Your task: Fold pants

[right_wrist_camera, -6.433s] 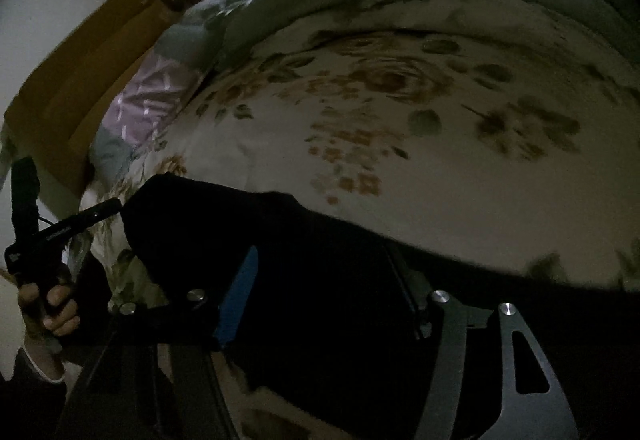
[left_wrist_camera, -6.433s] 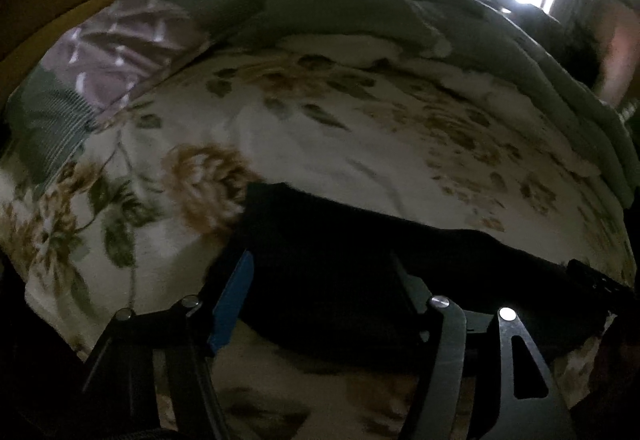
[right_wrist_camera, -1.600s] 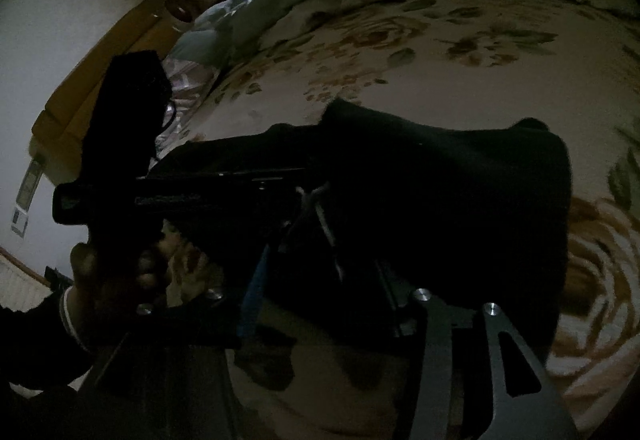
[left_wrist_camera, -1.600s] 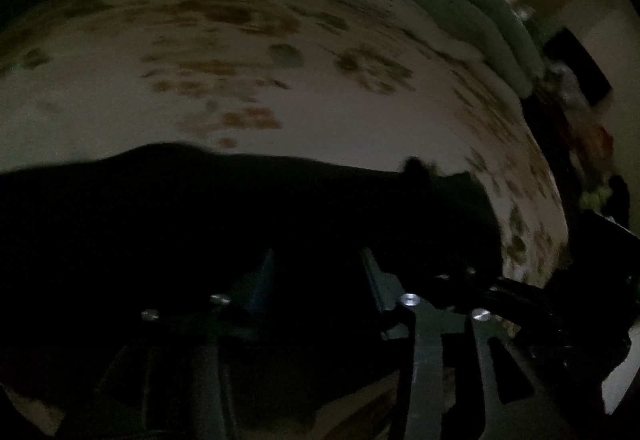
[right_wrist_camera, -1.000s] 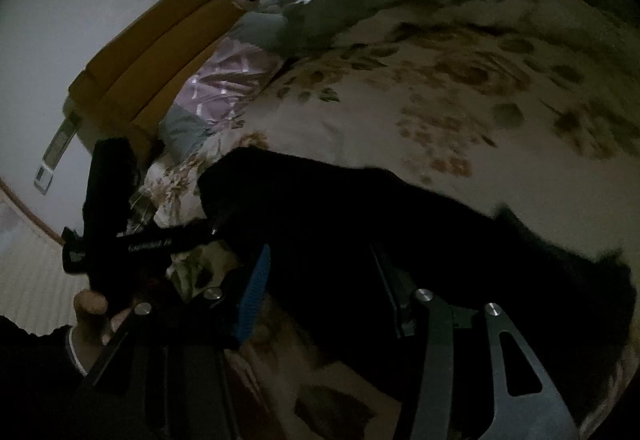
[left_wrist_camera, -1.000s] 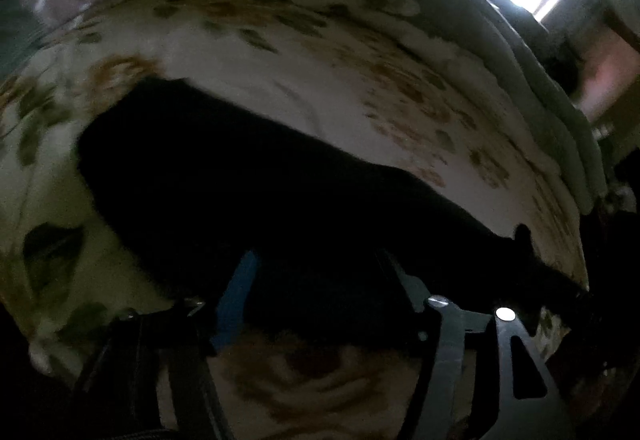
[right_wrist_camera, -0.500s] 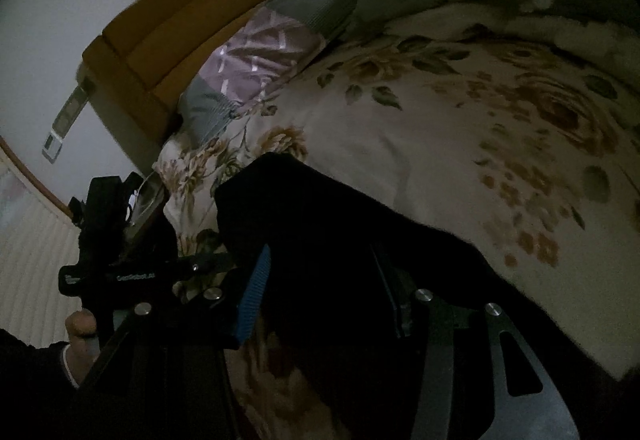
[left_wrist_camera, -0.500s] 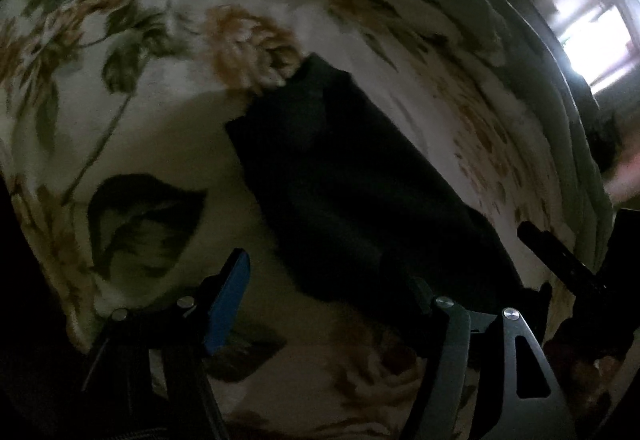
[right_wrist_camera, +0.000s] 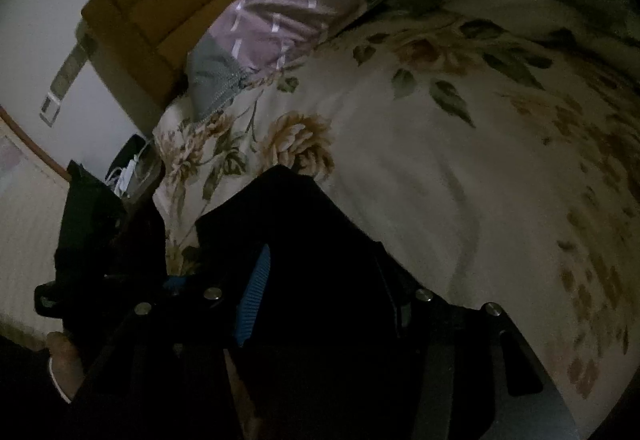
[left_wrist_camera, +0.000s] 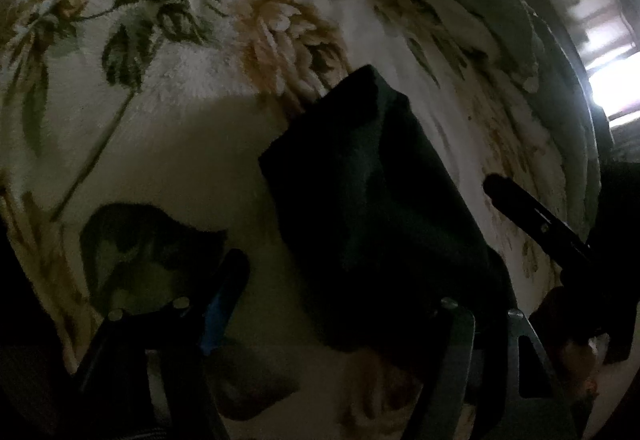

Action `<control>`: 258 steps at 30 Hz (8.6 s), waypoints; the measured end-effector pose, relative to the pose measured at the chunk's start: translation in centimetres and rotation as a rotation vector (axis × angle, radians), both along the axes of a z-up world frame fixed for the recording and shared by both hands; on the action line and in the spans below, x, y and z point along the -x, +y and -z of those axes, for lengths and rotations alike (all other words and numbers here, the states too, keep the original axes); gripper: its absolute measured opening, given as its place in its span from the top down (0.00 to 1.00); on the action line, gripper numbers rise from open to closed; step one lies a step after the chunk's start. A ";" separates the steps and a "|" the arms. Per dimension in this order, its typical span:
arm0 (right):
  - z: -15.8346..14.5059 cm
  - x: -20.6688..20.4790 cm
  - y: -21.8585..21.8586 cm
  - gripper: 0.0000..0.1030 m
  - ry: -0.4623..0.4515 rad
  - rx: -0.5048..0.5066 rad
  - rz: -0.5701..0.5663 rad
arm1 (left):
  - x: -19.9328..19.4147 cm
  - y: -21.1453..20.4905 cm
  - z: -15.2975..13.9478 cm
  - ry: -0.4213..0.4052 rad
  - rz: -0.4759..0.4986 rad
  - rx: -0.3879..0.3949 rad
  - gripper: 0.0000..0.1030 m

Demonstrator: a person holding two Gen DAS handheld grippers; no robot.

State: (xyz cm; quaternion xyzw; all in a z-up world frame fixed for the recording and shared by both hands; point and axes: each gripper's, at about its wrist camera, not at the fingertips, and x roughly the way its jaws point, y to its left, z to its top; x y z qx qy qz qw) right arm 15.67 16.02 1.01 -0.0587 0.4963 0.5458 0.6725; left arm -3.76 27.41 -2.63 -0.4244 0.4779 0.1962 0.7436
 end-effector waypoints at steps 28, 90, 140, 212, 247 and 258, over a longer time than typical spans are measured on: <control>-2.1 -0.6 -1.1 0.94 -0.017 -0.062 -0.036 | -2.5 -5.1 -6.8 -0.179 0.118 -0.199 0.85; -1.3 3.9 -41.9 0.36 0.006 -0.151 0.801 | -10.6 -39.7 -7.5 -0.259 0.983 -0.274 0.45; 0.1 6.1 -37.2 0.02 0.152 0.036 1.010 | -12.1 -21.4 -4.2 -0.121 0.610 -0.020 0.24; -3.3 1.4 -24.1 0.56 -0.055 -0.077 0.684 | -11.4 -13.9 -8.5 -0.172 0.477 -0.350 0.68; 3.0 -2.8 -23.2 0.26 -0.006 -0.003 0.686 | -13.6 -9.8 -1.5 -0.102 0.433 -0.263 0.30; -0.7 -0.2 -23.2 0.21 -0.095 -0.040 0.648 | -11.1 -9.9 -3.4 -0.112 0.406 -0.308 0.28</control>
